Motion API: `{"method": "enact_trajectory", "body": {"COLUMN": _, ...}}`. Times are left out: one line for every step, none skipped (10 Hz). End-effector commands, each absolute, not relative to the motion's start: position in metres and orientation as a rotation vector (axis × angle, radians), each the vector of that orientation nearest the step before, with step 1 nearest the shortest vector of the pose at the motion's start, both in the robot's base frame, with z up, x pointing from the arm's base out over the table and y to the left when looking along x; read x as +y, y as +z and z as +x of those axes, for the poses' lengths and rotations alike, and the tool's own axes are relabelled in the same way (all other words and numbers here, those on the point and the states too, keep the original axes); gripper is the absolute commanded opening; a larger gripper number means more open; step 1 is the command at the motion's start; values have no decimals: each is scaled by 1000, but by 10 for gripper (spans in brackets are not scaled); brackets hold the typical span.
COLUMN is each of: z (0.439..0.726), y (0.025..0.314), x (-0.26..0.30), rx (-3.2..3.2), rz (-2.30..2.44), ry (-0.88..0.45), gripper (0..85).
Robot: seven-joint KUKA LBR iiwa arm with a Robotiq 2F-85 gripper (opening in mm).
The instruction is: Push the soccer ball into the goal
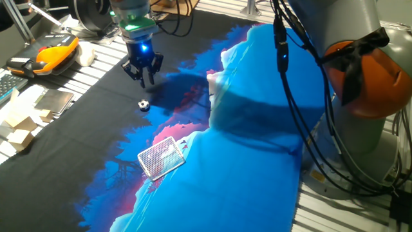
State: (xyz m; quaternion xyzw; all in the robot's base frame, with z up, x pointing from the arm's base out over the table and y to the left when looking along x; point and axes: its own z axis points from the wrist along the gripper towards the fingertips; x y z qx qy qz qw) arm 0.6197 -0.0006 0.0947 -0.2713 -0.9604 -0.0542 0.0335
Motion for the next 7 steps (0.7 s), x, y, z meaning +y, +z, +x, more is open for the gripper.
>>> {"method": "enact_trajectory", "body": {"z": 620, "y": 95, "x": -1, "rx": -2942, "rz": -834, "ry": -189, "gripper": 340}}
{"method": "enact_trajectory", "body": {"z": 620, "y": 95, "x": -1, "rx": -2930, "rz": -828, "ry": -212, "gripper": 340}}
{"method": "enact_trajectory", "body": {"z": 620, "y": 95, "x": -1, "rx": -2920, "rz": -827, "ry": -232, "gripper": 340}}
{"method": "enact_trajectory", "body": {"z": 620, "y": 95, "x": -1, "rx": -2921, "rz": -827, "ry": -231, "gripper": 340}}
{"method": "enact_trajectory", "body": {"z": 620, "y": 95, "x": -1, "rx": -2923, "rz": -848, "ry": -218, "gripper": 340}}
{"method": "enact_trajectory", "body": {"z": 620, "y": 95, "x": -1, "rx": -2923, "rz": -856, "ry": -195, "gripper": 340}}
{"method": "enact_trajectory", "body": {"z": 620, "y": 95, "x": -1, "rx": -2920, "rz": -857, "ry": -181, "gripper": 340}}
